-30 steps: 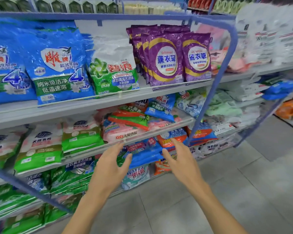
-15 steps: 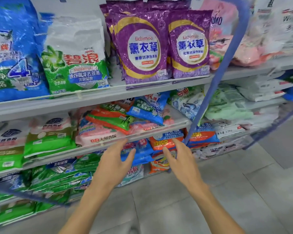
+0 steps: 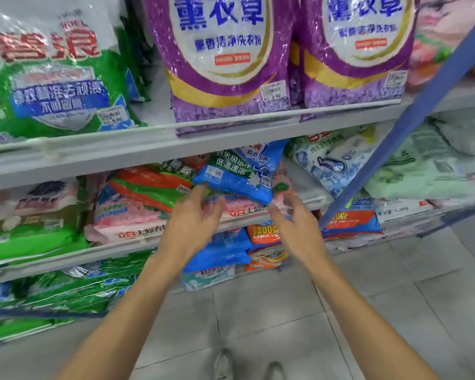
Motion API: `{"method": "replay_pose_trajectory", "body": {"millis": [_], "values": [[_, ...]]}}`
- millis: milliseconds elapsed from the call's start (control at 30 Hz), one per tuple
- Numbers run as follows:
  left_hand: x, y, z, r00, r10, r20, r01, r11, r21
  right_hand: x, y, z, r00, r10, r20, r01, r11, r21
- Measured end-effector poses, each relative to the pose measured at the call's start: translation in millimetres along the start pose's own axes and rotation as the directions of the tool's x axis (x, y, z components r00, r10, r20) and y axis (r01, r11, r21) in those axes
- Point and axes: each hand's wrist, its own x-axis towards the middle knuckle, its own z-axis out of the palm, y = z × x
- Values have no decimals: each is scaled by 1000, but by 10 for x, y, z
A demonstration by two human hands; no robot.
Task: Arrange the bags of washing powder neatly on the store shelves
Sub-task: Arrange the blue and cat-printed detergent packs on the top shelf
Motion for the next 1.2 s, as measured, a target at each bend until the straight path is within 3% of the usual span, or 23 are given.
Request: {"method": "replay_pose_trajectory", "body": {"millis": [133, 333, 467, 533, 633, 700, 800, 867, 967, 1067, 1200], "values": [[280, -103, 222, 995, -85, -57, 87, 996, 23, 416, 151, 158, 1000, -9, 3, 9, 997, 81], [651, -68, 483, 967, -18, -254, 27, 999, 32, 965, 339, 412, 998, -53, -24, 55, 991, 125], [1003, 7, 586, 965, -103, -241, 164, 955, 248, 1186, 349, 435, 995, -88, -39, 89, 996, 13], [1141, 72, 598, 956, -166, -241, 224, 946, 236, 1284, 301, 435, 998, -58, -23, 59, 998, 28], [1216, 104, 637, 934, -207, -292, 246, 964, 103, 1382, 289, 425, 999, -37, 12, 33, 967, 254], [1171, 147, 593, 928, -237, -289, 237, 971, -37, 1408, 291, 379, 996, -45, 83, 3, 893, 450], [1117, 124, 425, 938, -331, -103, 311, 935, -170, 1411, 339, 353, 970, -59, 236, -106, 770, 629], [1060, 105, 309, 921, -365, 135, 389, 868, -308, 1393, 371, 318, 949, -78, 305, -166, 698, 696], [816, 182, 366, 852, -308, 424, 518, 613, -597, 1331, 445, 199, 936, -161, 313, -133, 663, 737], [498, 240, 526, 846, -285, 450, 533, 434, -727, 1138, 553, 94, 917, -201, 344, -165, 594, 787], [92, 156, 512, 861, -319, 396, 490, 317, -812, 766, 696, 32, 881, -162, 444, -294, 549, 782]]}}
